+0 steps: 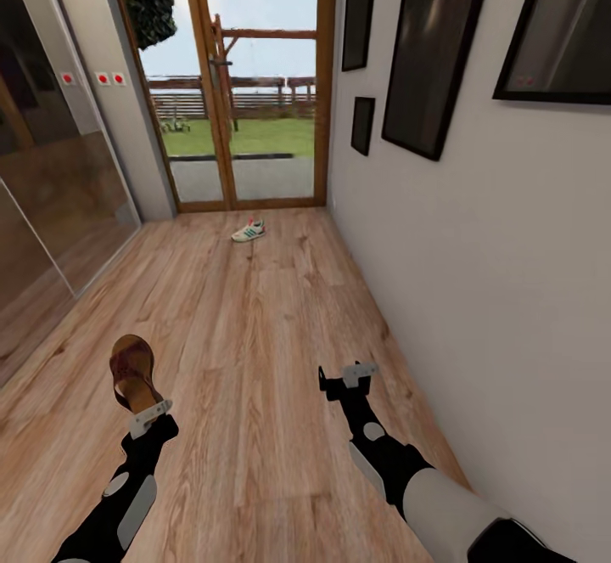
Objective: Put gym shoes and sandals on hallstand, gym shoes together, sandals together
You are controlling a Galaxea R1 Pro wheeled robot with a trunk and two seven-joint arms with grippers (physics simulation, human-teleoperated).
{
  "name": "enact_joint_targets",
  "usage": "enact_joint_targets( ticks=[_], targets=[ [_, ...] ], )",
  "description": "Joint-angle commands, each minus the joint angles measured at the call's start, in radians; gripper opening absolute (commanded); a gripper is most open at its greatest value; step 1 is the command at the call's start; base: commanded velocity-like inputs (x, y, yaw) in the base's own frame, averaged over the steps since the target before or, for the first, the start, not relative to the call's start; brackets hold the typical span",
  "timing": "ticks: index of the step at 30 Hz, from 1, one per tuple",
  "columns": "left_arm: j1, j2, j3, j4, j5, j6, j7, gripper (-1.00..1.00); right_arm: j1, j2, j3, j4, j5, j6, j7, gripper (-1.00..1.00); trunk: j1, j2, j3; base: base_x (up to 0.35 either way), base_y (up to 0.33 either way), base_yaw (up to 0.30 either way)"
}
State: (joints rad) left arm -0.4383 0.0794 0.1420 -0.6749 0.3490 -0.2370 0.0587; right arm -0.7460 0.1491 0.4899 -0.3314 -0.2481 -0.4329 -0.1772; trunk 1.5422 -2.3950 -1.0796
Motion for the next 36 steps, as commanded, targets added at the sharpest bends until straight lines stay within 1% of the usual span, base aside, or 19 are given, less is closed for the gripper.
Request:
enact_joint_targets(
  ticks=[1, 6, 7, 8, 10, 12, 16, 20, 26, 36],
  targets=[
    [0.0, 0.0, -0.002, 0.001, 0.002, -0.003, 0.003, -1.0, -0.001, 0.0, 0.009, 0.005, -0.008, -0.004, -0.005, 1.0, 0.0, 0.0, -0.001, 0.338, 0.0, 0.0],
    [0.0, 0.0, -0.003, 0.025, -0.005, -0.011, 0.003, -1.0, -0.001, 0.0, 0.009, 0.026, -0.002, -0.004, 0.018, 1.0, 0.0, 0.0, -0.001, 0.338, 0.0, 0.0],
    [0.0, 0.0, -0.004, 0.034, -0.011, -0.015, 0.003, -1.0, -0.001, 0.0, 0.009, 0.032, -0.001, -0.004, 0.026, 1.0, 0.0, 0.0, -0.001, 0.338, 0.0, 0.0],
    [0.0, -0.001, -0.006, 0.043, -0.024, -0.027, 0.003, -1.0, -0.001, 0.0, 0.009, 0.037, 0.0, -0.004, 0.036, 1.0, 0.0, 0.0, -0.001, 0.338, 0.0, 0.0],
    [0.0, -0.001, -0.008, 0.047, -0.036, -0.04, 0.003, -1.0, -0.001, 0.0, 0.009, 0.039, 0.001, -0.004, 0.039, 1.0, 0.0, 0.0, -0.001, 0.338, 0.0, 0.0],
    [0.0, -0.001, -0.011, 0.055, -0.057, -0.059, 0.003, -1.0, -0.001, 0.0, 0.009, 0.041, 0.001, -0.004, 0.04, 1.0, 0.0, 0.0, -0.001, 0.338, 0.0, 0.0],
    [0.0, -0.001, -0.018, 0.071, -0.072, -0.069, 0.003, -1.0, -0.001, -0.004, 0.006, 0.043, -0.001, -0.005, 0.038, 1.0, 0.0, 0.0, -0.001, 0.338, 0.0, 0.0],
    [0.0, 0.001, -0.021, 0.074, -0.074, -0.071, 0.003, -1.0, -0.001, -0.008, 0.005, 0.084, -0.002, -0.007, 0.036, 1.0, 0.0, 0.0, -0.001, 0.338, 0.0, 0.0],
    [0.0, 0.001, -0.022, 0.078, -0.075, -0.071, 0.003, -1.0, -0.001, -0.006, 0.006, 0.132, 0.0, -0.02, 0.036, 1.0, 0.0, 0.0, -0.001, 0.338, 0.0, 0.0],
    [0.0, -0.002, -0.021, 0.078, -0.076, -0.071, 0.003, -1.0, -0.001, -0.003, 0.007, 0.14, 0.001, -0.021, 0.04, 1.0, 0.0, 0.0, -0.001, 0.338, 0.0, 0.0]
  ],
)
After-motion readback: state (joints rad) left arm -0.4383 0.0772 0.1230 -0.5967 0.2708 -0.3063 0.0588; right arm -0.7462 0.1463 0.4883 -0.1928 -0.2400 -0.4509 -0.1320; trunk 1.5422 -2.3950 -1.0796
